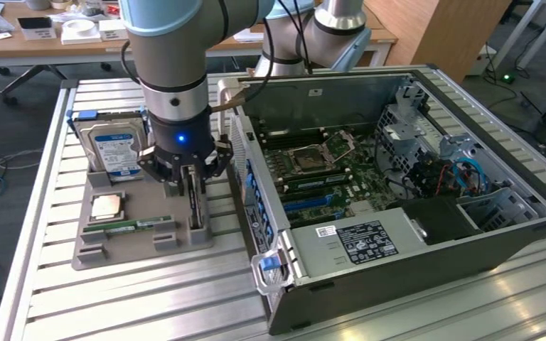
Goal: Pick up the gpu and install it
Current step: 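Pick up the gpu and move the gpu toward the slot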
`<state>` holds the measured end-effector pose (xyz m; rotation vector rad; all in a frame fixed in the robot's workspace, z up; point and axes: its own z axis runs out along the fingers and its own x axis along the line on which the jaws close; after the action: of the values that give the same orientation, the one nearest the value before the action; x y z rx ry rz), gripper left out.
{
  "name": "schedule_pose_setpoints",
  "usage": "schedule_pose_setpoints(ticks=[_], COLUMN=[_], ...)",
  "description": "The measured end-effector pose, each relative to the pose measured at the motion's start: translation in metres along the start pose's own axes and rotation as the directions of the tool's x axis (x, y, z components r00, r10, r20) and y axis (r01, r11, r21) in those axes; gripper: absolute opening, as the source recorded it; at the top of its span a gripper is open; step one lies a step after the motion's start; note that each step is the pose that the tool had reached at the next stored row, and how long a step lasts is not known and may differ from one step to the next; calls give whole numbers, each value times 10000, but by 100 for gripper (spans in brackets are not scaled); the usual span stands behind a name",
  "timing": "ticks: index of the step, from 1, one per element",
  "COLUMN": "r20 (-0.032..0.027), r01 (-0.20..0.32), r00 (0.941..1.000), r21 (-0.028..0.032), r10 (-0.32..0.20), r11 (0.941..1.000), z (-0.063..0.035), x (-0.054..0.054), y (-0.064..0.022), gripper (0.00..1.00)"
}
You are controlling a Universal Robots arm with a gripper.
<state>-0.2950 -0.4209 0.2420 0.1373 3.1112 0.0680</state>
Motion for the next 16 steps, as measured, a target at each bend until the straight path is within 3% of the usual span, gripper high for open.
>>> schedule_pose_setpoints(ticks=[8,12,16], r20=[7,9,12], r01=[-181,-229,-229], r00=[9998,9997,9997], r21=[5,6,4], r10=[181,229,229], r11=[9998,9997,9997], z=[30,123,131], x=[6,22,22], y=[53,92,98], gripper=[42,42,42])
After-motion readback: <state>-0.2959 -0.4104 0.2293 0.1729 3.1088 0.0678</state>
